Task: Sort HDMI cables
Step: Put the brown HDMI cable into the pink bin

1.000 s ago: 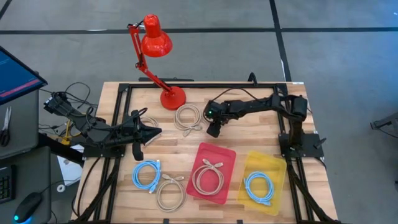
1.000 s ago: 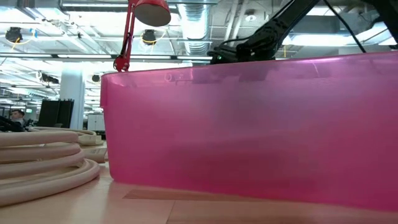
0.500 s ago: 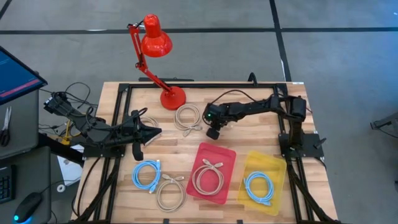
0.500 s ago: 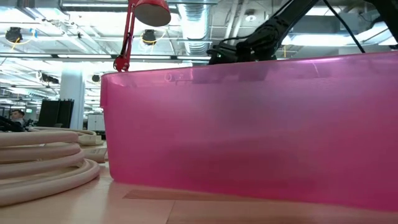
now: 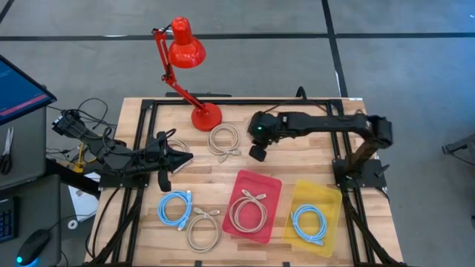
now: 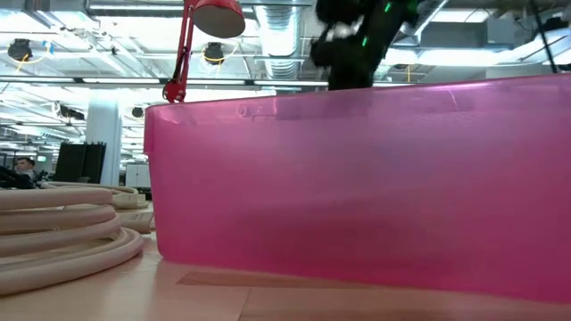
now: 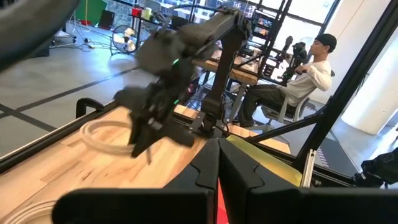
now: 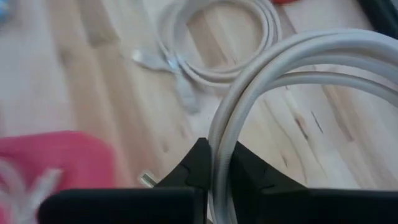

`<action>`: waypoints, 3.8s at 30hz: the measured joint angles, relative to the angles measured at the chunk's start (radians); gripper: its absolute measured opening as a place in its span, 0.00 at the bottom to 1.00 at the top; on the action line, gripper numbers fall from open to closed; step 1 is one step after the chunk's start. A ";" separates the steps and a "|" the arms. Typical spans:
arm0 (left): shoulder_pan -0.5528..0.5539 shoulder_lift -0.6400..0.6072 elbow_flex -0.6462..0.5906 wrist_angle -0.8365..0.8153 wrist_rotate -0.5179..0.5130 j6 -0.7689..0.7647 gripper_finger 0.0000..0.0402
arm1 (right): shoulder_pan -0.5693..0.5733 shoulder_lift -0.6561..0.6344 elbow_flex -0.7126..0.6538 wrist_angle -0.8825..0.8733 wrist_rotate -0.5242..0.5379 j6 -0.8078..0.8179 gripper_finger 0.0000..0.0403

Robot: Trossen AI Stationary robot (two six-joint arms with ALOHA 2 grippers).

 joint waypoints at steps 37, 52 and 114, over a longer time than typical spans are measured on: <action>0.000 0.000 -0.001 0.004 -0.002 0.000 0.02 | 0.568 0.057 0.114 -0.065 0.146 0.556 0.07; 0.000 0.000 -0.001 0.004 -0.001 0.000 0.02 | 0.560 0.244 0.115 0.120 0.061 0.534 0.07; 0.096 -0.001 -0.001 -0.028 -0.016 0.301 0.02 | 0.508 -0.311 0.115 0.087 0.388 0.284 0.15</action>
